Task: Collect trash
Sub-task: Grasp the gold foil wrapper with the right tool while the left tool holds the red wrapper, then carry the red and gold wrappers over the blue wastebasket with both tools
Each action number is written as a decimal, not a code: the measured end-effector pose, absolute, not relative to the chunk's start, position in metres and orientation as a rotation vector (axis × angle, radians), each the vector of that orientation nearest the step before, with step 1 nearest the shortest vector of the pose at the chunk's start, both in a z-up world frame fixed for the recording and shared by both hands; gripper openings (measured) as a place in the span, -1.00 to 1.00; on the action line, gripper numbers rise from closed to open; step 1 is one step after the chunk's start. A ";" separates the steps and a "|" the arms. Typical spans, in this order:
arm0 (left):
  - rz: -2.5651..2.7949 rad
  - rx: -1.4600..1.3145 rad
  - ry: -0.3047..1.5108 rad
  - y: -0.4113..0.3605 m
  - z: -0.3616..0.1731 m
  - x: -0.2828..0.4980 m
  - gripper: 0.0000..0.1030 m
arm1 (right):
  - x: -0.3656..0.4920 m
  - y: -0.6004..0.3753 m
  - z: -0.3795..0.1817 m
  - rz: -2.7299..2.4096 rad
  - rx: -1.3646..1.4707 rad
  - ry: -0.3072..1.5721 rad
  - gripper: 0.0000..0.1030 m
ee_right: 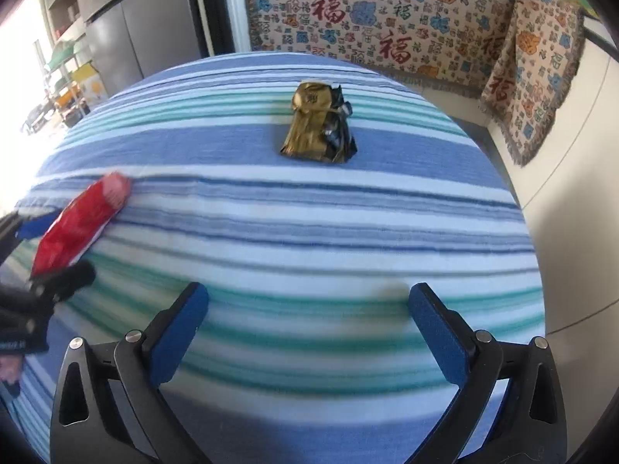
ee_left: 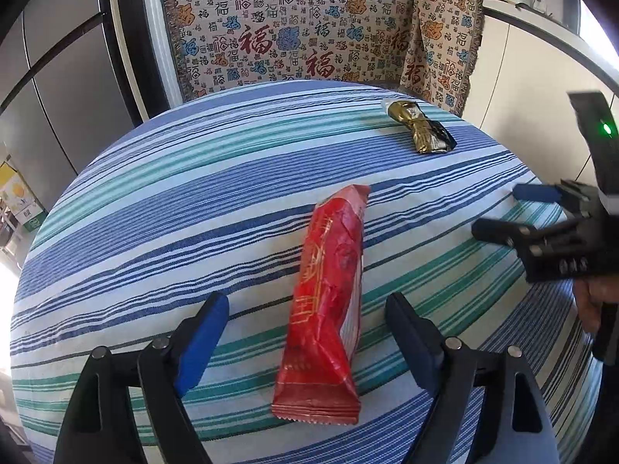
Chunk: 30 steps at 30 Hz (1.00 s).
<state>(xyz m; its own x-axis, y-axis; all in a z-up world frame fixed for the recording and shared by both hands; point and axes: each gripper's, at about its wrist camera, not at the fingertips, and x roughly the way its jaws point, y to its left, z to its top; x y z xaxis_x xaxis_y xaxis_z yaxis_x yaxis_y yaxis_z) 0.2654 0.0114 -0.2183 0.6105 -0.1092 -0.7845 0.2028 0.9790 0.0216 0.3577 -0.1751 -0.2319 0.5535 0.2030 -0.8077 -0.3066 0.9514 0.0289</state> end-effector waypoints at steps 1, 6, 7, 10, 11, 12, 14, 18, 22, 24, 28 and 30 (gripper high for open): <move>-0.181 0.112 0.898 0.011 -0.218 0.267 0.71 | 0.373 -0.171 -0.232 0.298 -0.116 0.933 0.99; -0.181 0.114 0.905 0.010 -0.219 0.270 0.80 | 0.432 -0.156 -0.231 0.281 -0.103 0.909 0.98; -0.182 0.113 0.905 0.010 -0.219 0.271 0.80 | 0.438 -0.157 -0.229 0.257 -0.090 0.899 0.84; -0.181 0.113 0.906 0.011 -0.219 0.269 0.80 | 0.437 -0.163 -0.224 0.220 -0.061 0.868 -0.07; -0.182 0.113 0.905 0.011 -0.218 0.270 0.80 | 0.432 -0.165 -0.224 0.228 -0.057 0.866 -0.09; -0.181 0.114 0.905 0.011 -0.218 0.269 0.80 | 0.422 -0.165 -0.224 0.239 -0.070 0.864 -0.09; -0.181 0.114 0.907 0.011 -0.218 0.269 0.80 | 0.394 -0.163 -0.224 0.278 -0.094 0.864 -0.09; -0.181 0.108 0.905 0.009 -0.216 0.267 0.80 | 0.321 -0.157 -0.226 0.331 -0.119 0.869 -0.09; -0.192 0.087 0.884 0.010 -0.212 0.262 0.13 | 0.264 -0.153 -0.229 0.337 -0.120 0.860 -0.09; -0.194 0.097 0.881 0.008 -0.210 0.258 -0.23 | 0.246 -0.152 -0.230 0.331 -0.117 0.852 -0.09; -0.184 0.054 0.890 0.010 -0.209 0.248 -0.45 | 0.228 -0.152 -0.230 0.327 -0.109 0.851 -0.09; -0.182 0.030 0.904 0.009 -0.208 0.238 -0.44 | 0.226 -0.154 -0.230 0.330 -0.103 0.852 -0.08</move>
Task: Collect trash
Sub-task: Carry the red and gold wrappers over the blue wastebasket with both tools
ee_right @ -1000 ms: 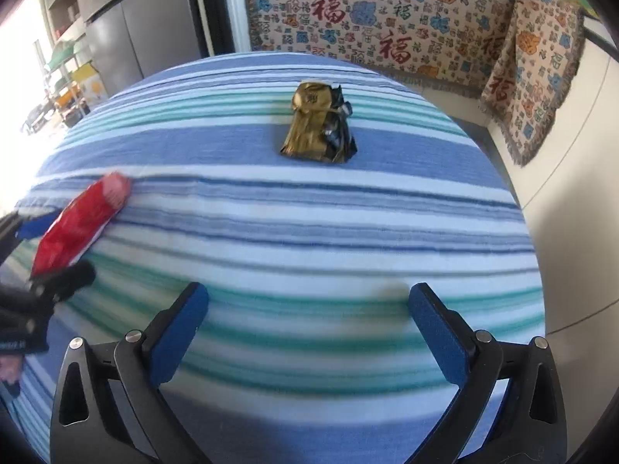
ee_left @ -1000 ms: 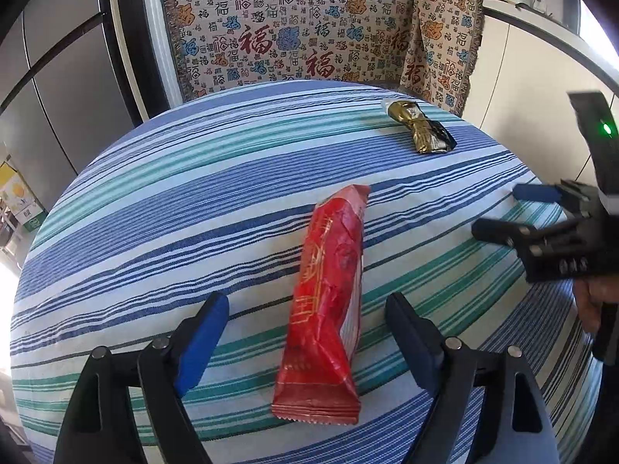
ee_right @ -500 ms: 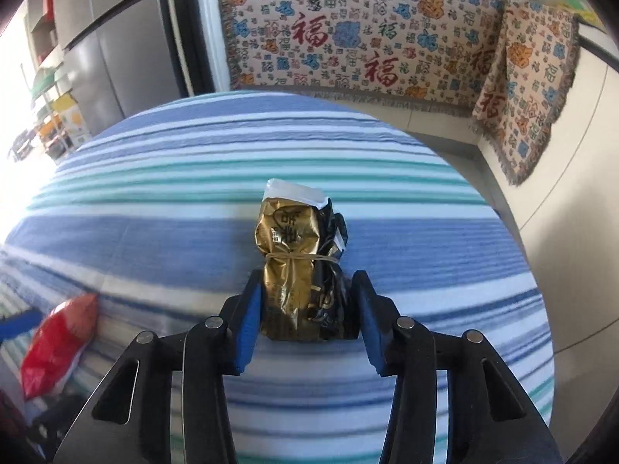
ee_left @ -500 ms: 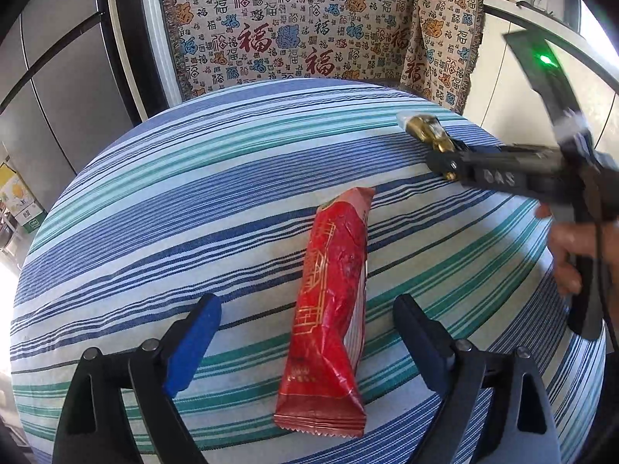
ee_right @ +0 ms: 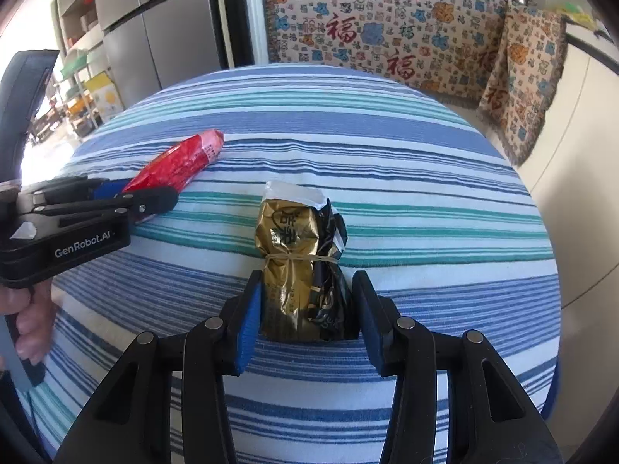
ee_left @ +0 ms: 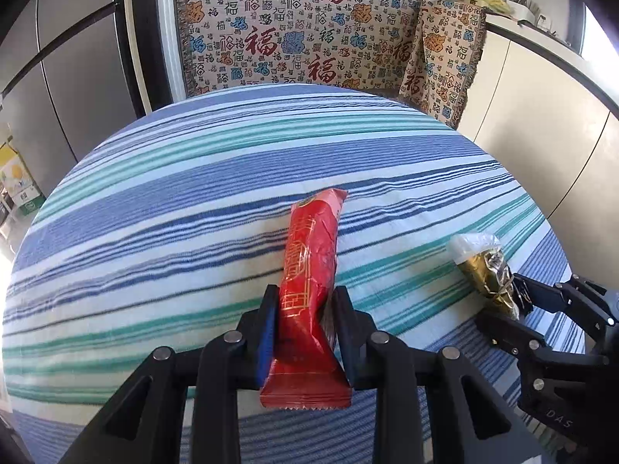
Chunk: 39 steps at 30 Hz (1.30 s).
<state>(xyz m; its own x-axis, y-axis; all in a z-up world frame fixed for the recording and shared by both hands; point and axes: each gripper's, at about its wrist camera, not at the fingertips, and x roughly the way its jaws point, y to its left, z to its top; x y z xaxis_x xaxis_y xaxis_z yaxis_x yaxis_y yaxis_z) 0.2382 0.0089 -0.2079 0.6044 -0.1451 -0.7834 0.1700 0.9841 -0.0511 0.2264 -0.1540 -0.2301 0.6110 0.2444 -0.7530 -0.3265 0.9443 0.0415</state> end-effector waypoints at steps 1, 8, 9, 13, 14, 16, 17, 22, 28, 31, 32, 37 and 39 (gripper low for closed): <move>-0.188 0.030 0.909 0.007 -0.208 0.234 -0.40 | 0.226 -0.155 -0.230 0.334 -0.101 0.855 -0.06; -0.208 0.110 0.920 0.001 -0.210 0.226 0.31 | 0.226 -0.162 -0.227 0.382 -0.087 0.921 0.42; -0.212 0.114 0.929 0.001 -0.210 0.226 0.31 | 0.227 -0.163 -0.226 0.383 -0.089 0.934 0.42; -0.271 0.058 0.931 0.006 -0.202 0.228 0.31 | 0.235 -0.164 -0.219 0.395 -0.086 0.988 0.42; -0.276 0.067 0.920 0.005 -0.199 0.228 0.31 | 0.237 -0.162 -0.215 0.396 -0.097 0.993 0.42; -0.277 0.098 0.911 0.003 -0.196 0.231 0.31 | 0.242 -0.153 -0.211 0.400 -0.133 1.012 0.42; -0.276 0.113 0.916 0.002 -0.197 0.234 0.31 | 0.245 -0.149 -0.211 0.401 -0.151 1.029 0.42; -0.276 0.090 0.953 0.007 -0.206 0.246 0.06 | 0.256 -0.133 -0.209 0.388 -0.221 1.070 0.08; -0.280 0.072 0.930 0.012 -0.199 0.242 -0.70 | 0.242 -0.138 -0.195 0.404 -0.194 1.024 -0.25; -0.295 0.063 0.903 0.009 -0.191 0.235 -0.71 | 0.236 -0.145 -0.192 0.415 -0.169 1.019 -0.25; -0.300 0.065 0.892 0.007 -0.188 0.232 -0.72 | 0.233 -0.148 -0.192 0.417 -0.160 1.020 -0.25; -0.316 0.075 0.848 -0.003 -0.176 0.221 -0.74 | 0.227 -0.168 -0.193 0.416 -0.092 1.023 -0.25; -0.318 0.081 0.838 -0.007 -0.172 0.219 -0.74 | 0.224 -0.176 -0.192 0.413 -0.075 1.019 -0.25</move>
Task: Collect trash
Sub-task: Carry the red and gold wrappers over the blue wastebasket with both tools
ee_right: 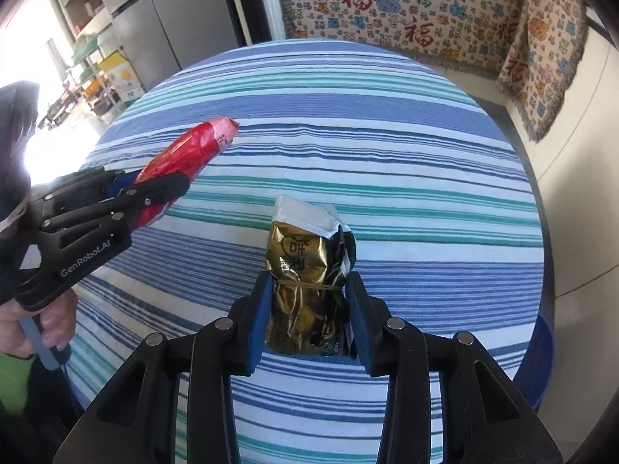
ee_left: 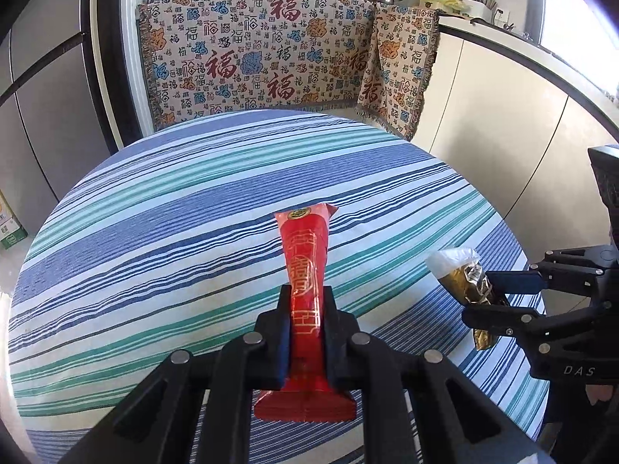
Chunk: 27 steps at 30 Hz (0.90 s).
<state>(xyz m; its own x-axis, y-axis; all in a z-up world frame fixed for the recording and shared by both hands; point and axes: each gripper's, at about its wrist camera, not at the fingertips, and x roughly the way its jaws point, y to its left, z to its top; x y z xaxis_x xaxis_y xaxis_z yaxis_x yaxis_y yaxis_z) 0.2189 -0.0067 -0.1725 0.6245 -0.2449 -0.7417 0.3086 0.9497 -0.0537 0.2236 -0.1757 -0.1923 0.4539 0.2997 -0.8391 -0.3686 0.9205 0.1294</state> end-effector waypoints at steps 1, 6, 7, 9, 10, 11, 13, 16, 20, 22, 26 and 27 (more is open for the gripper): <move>-0.319 0.084 0.836 -0.008 -0.171 0.218 -0.75 | 0.222 -0.179 -0.192 0.410 -0.070 1.017 -0.25; -0.309 0.108 0.831 -0.016 -0.170 0.214 -0.76 | 0.217 -0.195 -0.189 0.400 -0.051 1.003 -0.25; -0.308 0.115 0.829 -0.019 -0.170 0.212 -0.76 | 0.216 -0.198 -0.189 0.399 -0.047 1.000 -0.25; -0.311 0.119 0.828 -0.026 -0.170 0.209 -0.77 | 0.212 -0.203 -0.188 0.394 -0.036 0.994 -0.25; -0.314 0.119 0.828 -0.030 -0.170 0.207 -0.77 | 0.210 -0.206 -0.188 0.391 -0.030 0.991 -0.25; -0.313 0.118 0.828 -0.033 -0.170 0.205 -0.77 | 0.208 -0.210 -0.187 0.389 -0.023 0.987 -0.25; -0.325 0.113 0.831 -0.042 -0.172 0.200 -0.78 | 0.204 -0.219 -0.185 0.384 -0.008 0.979 -0.25; -0.359 0.112 0.834 -0.063 -0.170 0.191 -0.78 | 0.197 -0.241 -0.179 0.368 0.012 0.957 -0.25; -0.432 0.091 0.824 -0.100 -0.160 0.179 -0.79 | 0.183 -0.294 -0.171 0.294 0.025 0.928 -0.25; -0.490 0.079 0.820 -0.128 -0.153 0.175 -0.79 | 0.177 -0.329 -0.170 0.236 0.041 0.927 -0.25; -0.607 0.069 0.829 -0.193 -0.146 0.171 -0.79 | 0.168 -0.406 -0.177 0.112 0.104 0.946 -0.25; -0.629 0.072 0.833 -0.208 -0.145 0.171 -0.79 | 0.167 -0.424 -0.181 0.090 0.117 0.955 -0.25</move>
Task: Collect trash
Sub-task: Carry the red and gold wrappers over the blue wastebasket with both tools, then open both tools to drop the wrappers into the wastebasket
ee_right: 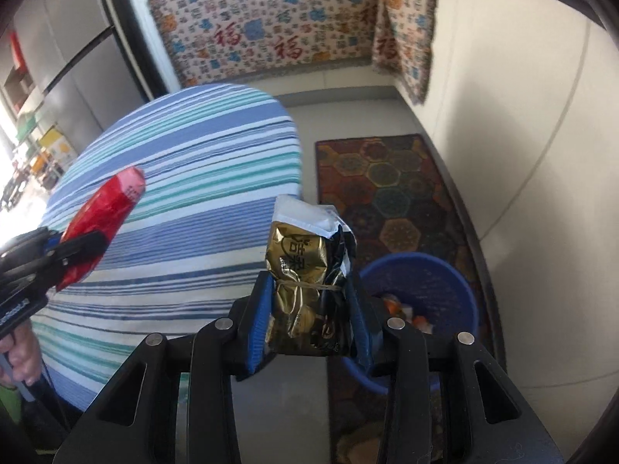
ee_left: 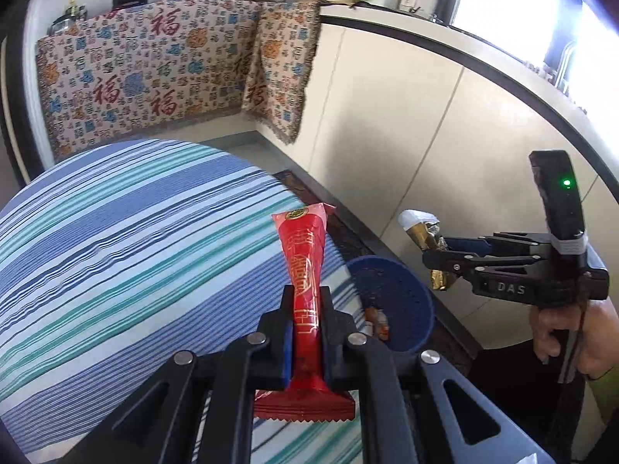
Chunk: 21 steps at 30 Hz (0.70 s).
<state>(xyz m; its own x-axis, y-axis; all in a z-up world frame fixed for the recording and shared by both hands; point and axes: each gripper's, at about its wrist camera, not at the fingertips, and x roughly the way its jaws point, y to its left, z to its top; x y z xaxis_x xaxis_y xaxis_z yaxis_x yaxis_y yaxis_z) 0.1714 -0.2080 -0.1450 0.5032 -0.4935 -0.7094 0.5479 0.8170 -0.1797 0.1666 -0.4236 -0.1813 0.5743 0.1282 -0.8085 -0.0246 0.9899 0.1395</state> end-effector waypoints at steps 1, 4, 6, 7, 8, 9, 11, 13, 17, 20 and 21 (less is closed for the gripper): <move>-0.653 0.077 0.837 -0.224 -0.145 0.171 -0.79 | 0.166 -0.437 -0.185 0.071 0.125 0.964 -0.24; -0.724 0.086 0.866 -0.276 -0.151 0.173 -0.79 | 0.167 -0.478 -0.198 0.013 0.149 0.989 -0.24; -0.757 0.089 0.896 -0.307 -0.160 0.176 -0.79 | 0.170 -0.501 -0.209 -0.018 0.174 1.000 -0.24; -0.770 0.090 0.914 -0.322 -0.166 0.178 -0.79 | 0.170 -0.513 -0.215 -0.031 0.193 1.005 -0.24; -0.784 0.090 0.934 -0.334 -0.173 0.182 -0.79 | 0.171 -0.521 -0.221 -0.041 0.208 1.008 -0.24; -0.791 0.092 0.951 -0.343 -0.180 0.186 -0.79 | 0.172 -0.529 -0.227 -0.049 0.226 1.015 -0.24; -0.802 0.105 0.981 -0.363 -0.196 0.192 -0.79 | 0.175 -0.546 -0.241 -0.057 0.266 1.028 -0.24; -0.806 0.121 1.002 -0.380 -0.211 0.199 -0.79 | 0.177 -0.560 -0.255 -0.064 0.296 1.044 -0.24; -0.815 0.129 1.041 -0.403 -0.237 0.211 -0.79 | 0.183 -0.578 -0.278 -0.059 0.360 1.061 -0.23; -0.813 0.107 1.067 -0.417 -0.252 0.221 -0.69 | 0.190 -0.583 -0.296 -0.027 0.385 1.074 -0.04; -0.805 0.101 1.073 -0.418 -0.255 0.225 -0.61 | 0.191 -0.584 -0.301 -0.033 0.383 1.073 0.11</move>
